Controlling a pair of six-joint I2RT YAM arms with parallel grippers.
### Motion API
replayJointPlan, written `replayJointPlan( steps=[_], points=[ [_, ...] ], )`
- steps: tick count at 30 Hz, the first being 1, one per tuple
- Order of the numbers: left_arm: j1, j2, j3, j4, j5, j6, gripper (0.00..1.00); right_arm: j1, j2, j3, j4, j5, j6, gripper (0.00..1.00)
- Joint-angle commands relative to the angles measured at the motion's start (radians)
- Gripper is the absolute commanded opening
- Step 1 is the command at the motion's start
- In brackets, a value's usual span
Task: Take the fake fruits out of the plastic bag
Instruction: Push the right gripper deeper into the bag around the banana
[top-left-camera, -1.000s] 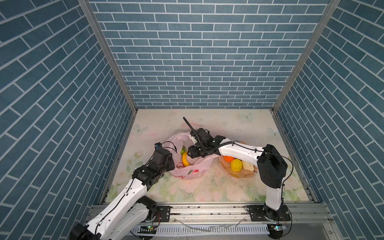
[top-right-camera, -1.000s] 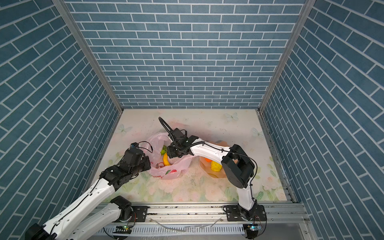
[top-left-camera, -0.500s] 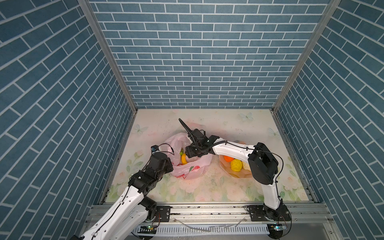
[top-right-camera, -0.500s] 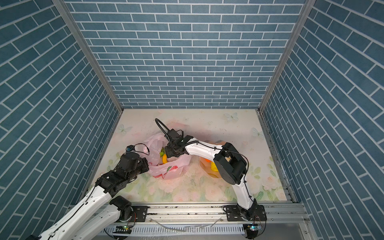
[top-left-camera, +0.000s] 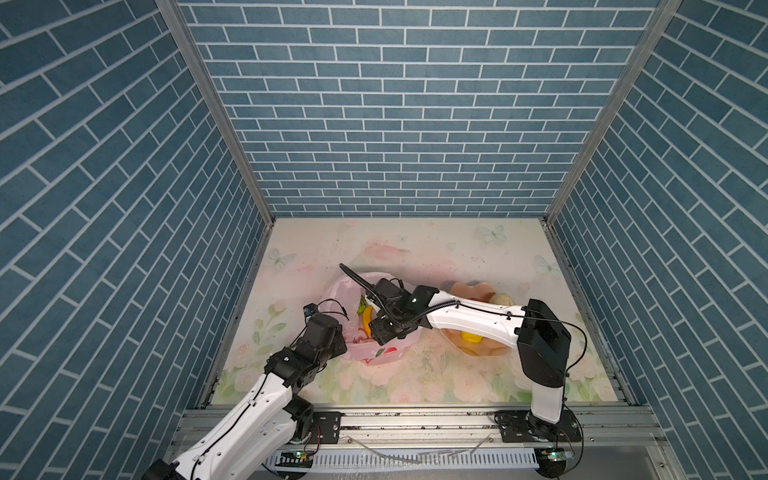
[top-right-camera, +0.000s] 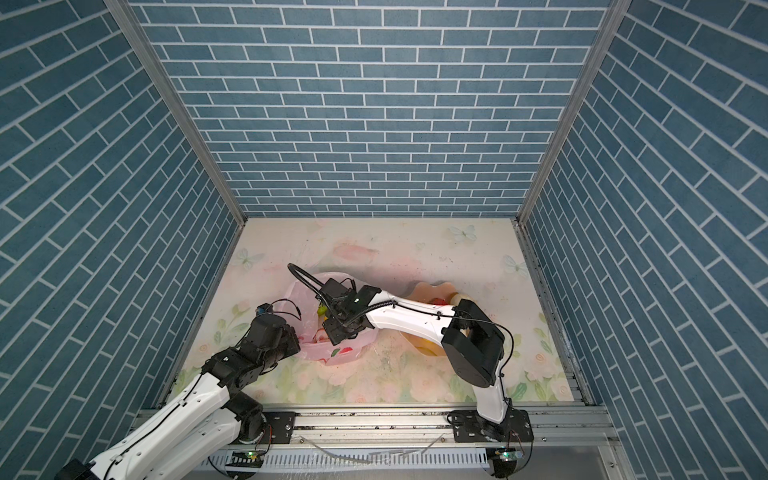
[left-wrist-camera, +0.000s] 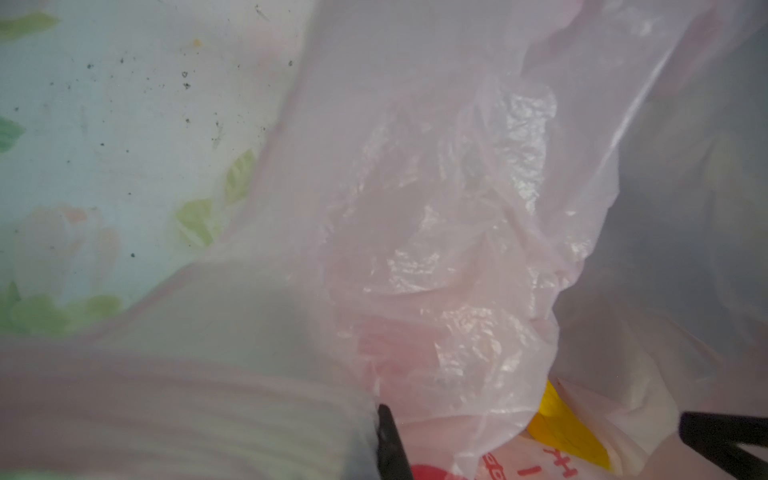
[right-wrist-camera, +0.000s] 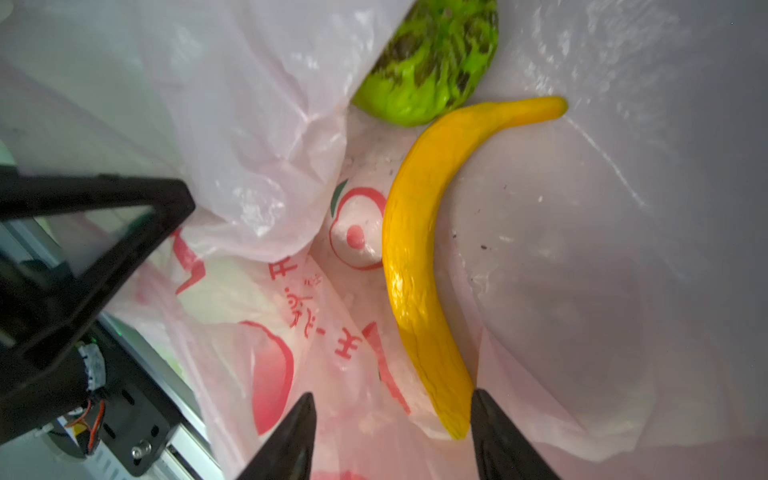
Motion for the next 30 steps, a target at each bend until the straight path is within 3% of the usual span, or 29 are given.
replayJointPlan(
  steps=[1,9,30],
  points=[
    [-0.009,0.004,-0.029,0.017,-0.021,-0.03,0.05,0.002,-0.023,-0.054,-0.064,0.01,-0.031,0.59],
    [-0.045,0.018,-0.056,0.036,-0.046,-0.067,0.05,0.001,-0.008,-0.053,-0.064,0.029,-0.036,0.57],
    [-0.098,-0.064,-0.103,0.023,-0.073,-0.114,0.04,0.002,0.11,0.21,-0.08,0.082,0.059,0.51]
  ],
)
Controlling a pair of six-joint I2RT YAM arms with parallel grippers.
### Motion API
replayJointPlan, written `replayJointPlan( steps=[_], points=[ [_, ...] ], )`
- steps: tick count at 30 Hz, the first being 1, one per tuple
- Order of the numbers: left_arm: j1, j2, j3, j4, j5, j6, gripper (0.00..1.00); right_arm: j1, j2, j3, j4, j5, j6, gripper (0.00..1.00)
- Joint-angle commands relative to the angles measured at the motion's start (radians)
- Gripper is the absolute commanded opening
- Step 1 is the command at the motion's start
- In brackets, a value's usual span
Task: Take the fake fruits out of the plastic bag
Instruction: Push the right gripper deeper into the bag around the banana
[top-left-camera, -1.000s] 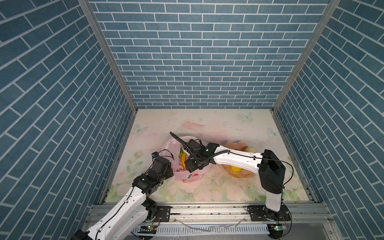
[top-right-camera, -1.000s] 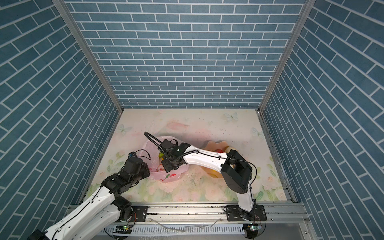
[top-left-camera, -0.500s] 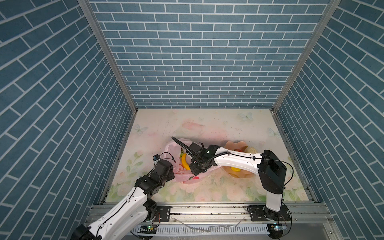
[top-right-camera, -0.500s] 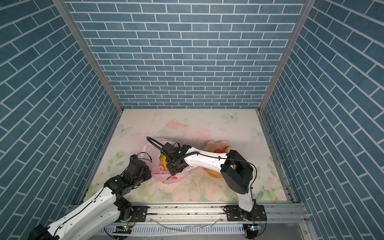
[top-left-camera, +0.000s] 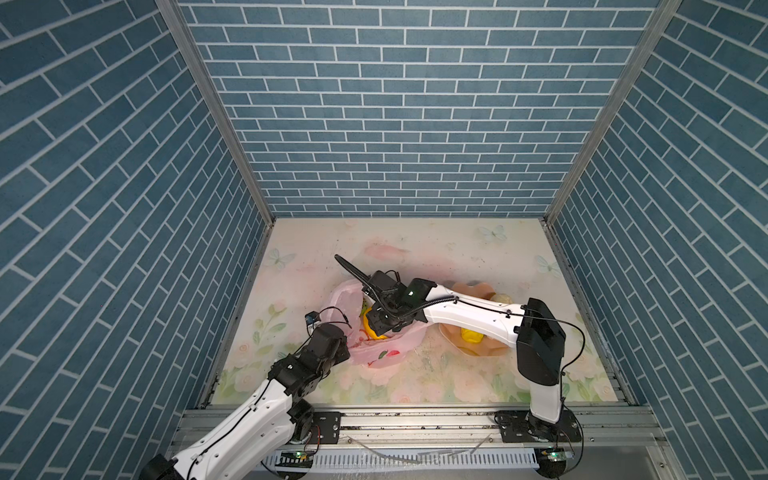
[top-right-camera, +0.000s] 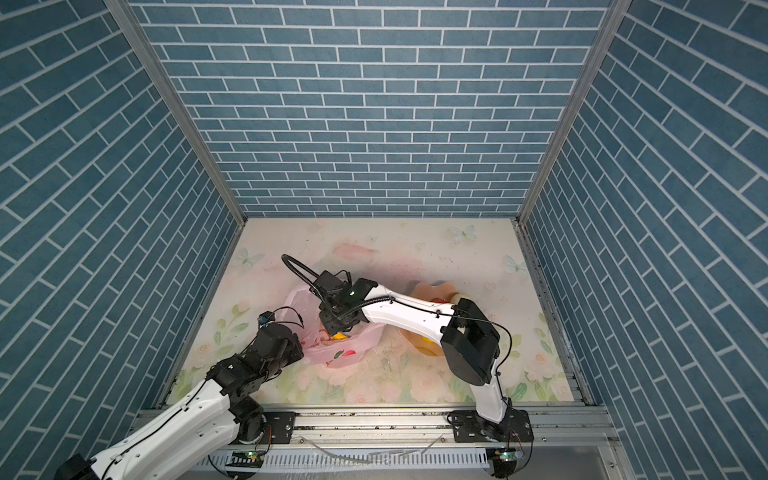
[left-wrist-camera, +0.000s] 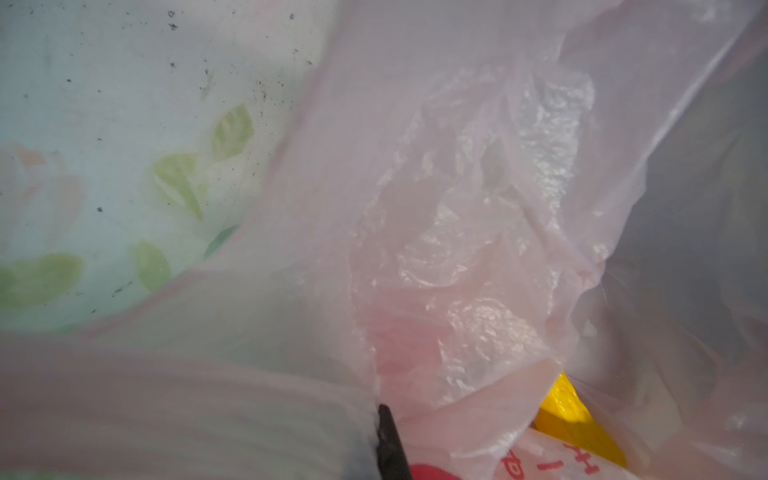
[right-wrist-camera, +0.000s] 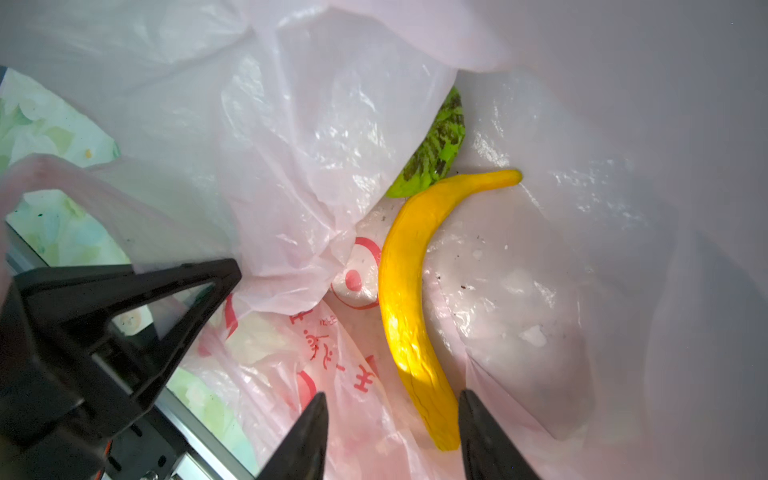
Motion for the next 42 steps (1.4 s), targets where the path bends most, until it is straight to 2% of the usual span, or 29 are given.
replayJointPlan(
  steps=[1,23,42],
  points=[
    [-0.006,-0.013,-0.016,-0.029,-0.014,-0.005,0.04,-0.002,0.047,0.054,-0.021,0.011,0.039,0.51],
    [-0.006,-0.053,-0.037,-0.026,0.008,-0.01,0.04,-0.024,0.188,0.125,-0.005,-0.059,0.068,0.5],
    [-0.007,-0.061,-0.043,-0.022,0.016,-0.008,0.04,-0.046,0.308,0.19,-0.024,-0.054,0.094,0.5]
  ],
)
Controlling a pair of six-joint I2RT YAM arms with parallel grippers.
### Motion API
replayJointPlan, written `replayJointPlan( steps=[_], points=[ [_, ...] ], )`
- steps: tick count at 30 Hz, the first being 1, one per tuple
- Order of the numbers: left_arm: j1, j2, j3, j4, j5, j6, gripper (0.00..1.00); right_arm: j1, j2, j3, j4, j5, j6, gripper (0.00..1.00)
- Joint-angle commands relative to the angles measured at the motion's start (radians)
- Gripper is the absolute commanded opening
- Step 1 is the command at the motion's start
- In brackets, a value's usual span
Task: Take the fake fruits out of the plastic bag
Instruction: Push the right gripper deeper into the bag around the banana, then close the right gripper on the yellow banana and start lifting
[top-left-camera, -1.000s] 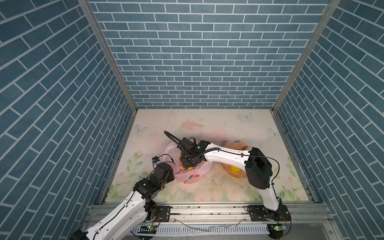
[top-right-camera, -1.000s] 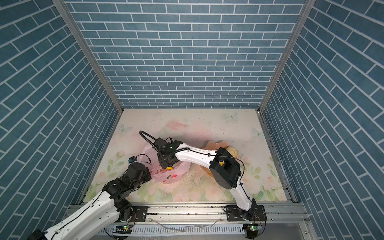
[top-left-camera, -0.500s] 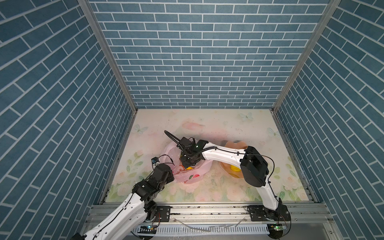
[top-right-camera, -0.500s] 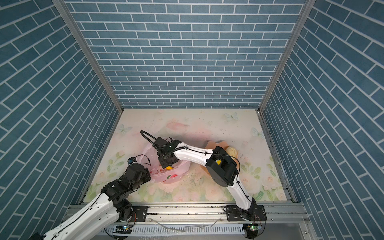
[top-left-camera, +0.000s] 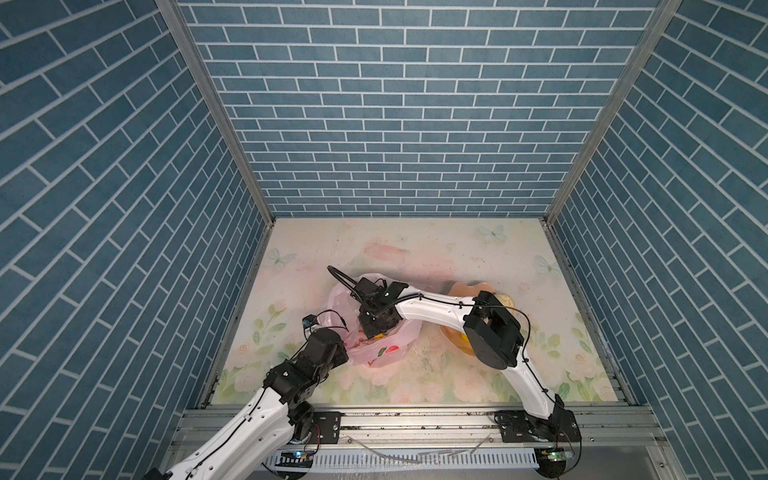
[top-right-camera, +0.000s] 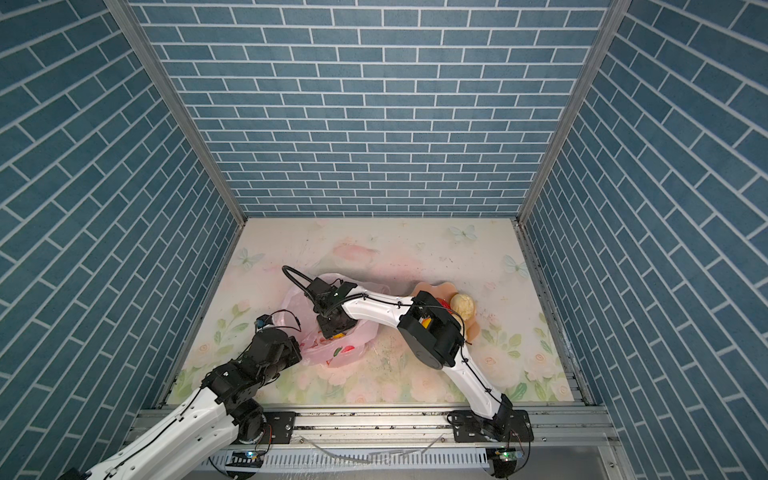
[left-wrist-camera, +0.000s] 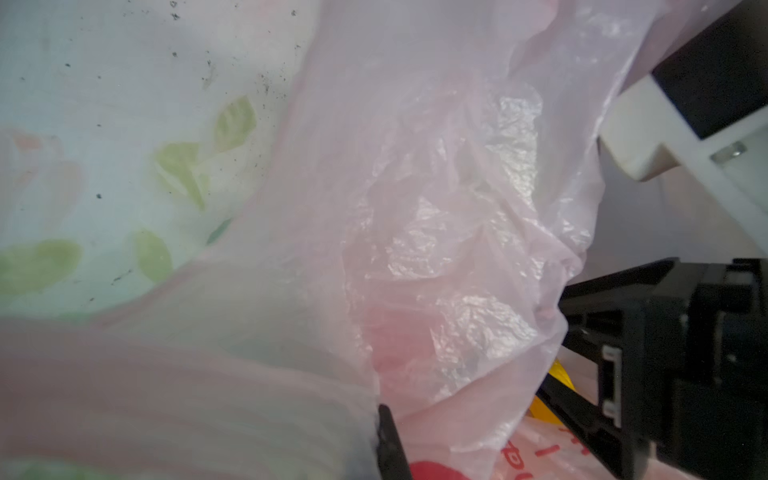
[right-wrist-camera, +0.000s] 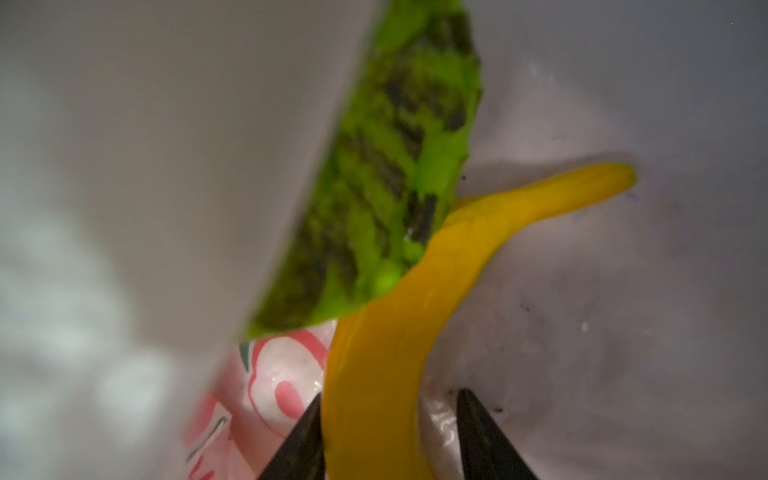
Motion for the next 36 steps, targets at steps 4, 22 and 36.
replayJointPlan(
  steps=[4,22,36],
  points=[
    [-0.006,0.021,-0.01,-0.003,0.003,0.0,0.04,-0.012,0.023,0.036,-0.021,0.007,0.036,0.45],
    [-0.006,0.031,0.015,-0.005,-0.01,0.003,0.03,-0.042,-0.063,-0.02,0.01,0.01,0.035,0.28],
    [-0.007,0.012,0.027,-0.028,-0.03,0.003,0.03,-0.068,-0.155,-0.05,0.016,0.024,0.02,0.27]
  ],
)
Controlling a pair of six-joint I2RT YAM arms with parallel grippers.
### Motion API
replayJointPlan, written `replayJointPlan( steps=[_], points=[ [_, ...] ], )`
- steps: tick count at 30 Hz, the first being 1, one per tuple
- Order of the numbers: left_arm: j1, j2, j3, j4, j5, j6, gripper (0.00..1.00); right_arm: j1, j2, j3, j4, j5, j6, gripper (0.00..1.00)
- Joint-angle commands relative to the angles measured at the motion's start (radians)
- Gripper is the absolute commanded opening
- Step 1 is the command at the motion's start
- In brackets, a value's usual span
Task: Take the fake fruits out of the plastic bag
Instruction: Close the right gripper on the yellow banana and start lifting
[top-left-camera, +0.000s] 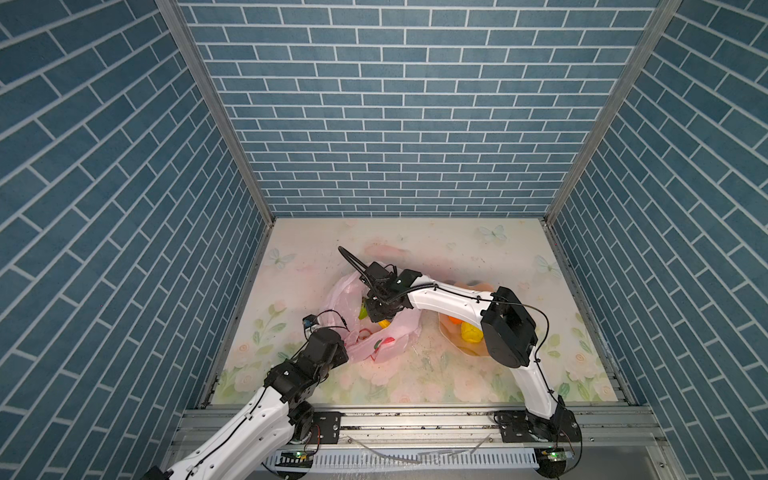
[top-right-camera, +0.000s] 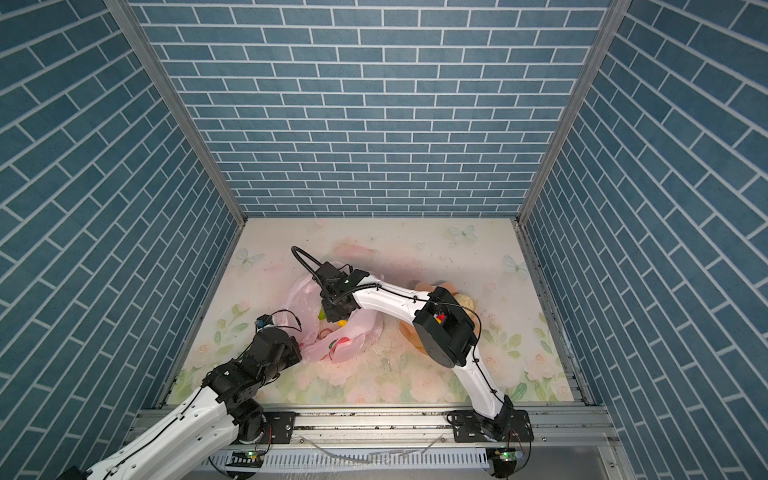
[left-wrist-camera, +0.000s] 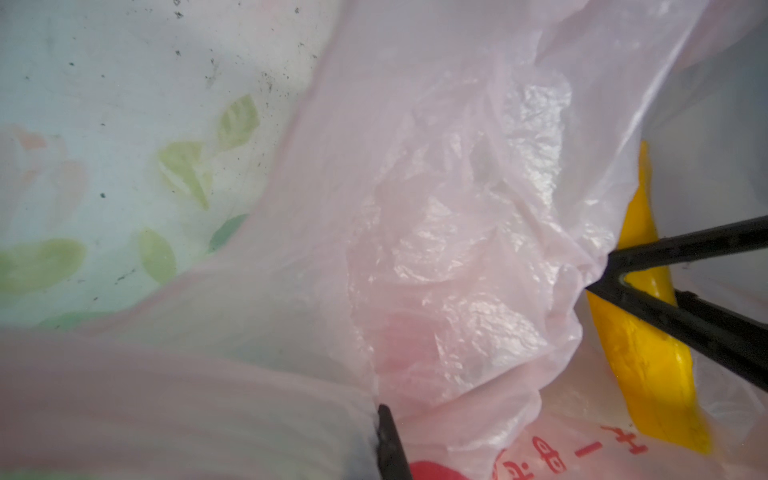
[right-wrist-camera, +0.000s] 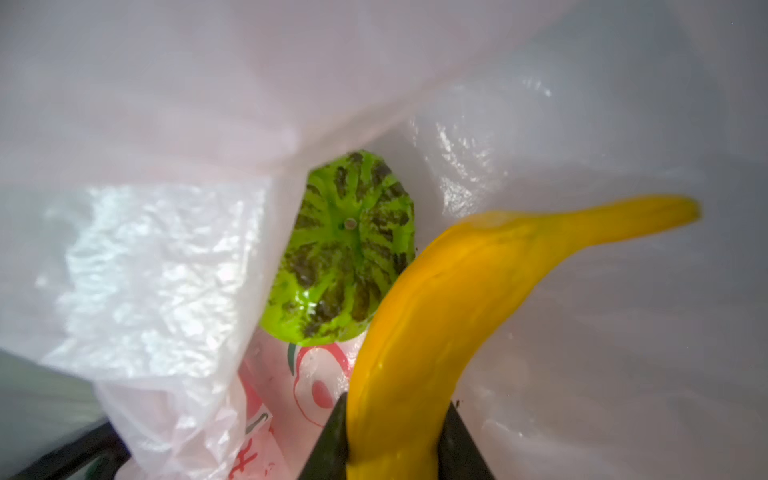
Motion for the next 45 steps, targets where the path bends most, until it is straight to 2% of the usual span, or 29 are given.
replayJointPlan(
  steps=[1,11,16,25,45],
  points=[
    [-0.006,0.004,0.024,-0.024,-0.023,0.003,0.03,-0.009,-0.057,-0.029,0.007,0.014,0.001,0.27],
    [-0.006,0.07,0.071,-0.001,-0.02,0.01,0.03,-0.01,-0.11,-0.078,0.123,-0.063,-0.024,0.27],
    [-0.009,0.093,0.103,0.002,-0.017,0.018,0.03,-0.01,-0.125,-0.078,0.139,-0.065,-0.026,0.27],
    [-0.031,0.121,0.114,0.015,-0.023,0.003,0.03,-0.016,-0.118,-0.057,0.205,-0.082,0.028,0.27],
    [-0.141,0.254,0.124,0.107,-0.118,-0.058,0.02,-0.017,-0.122,-0.011,0.235,-0.072,0.066,0.26]
  ],
)
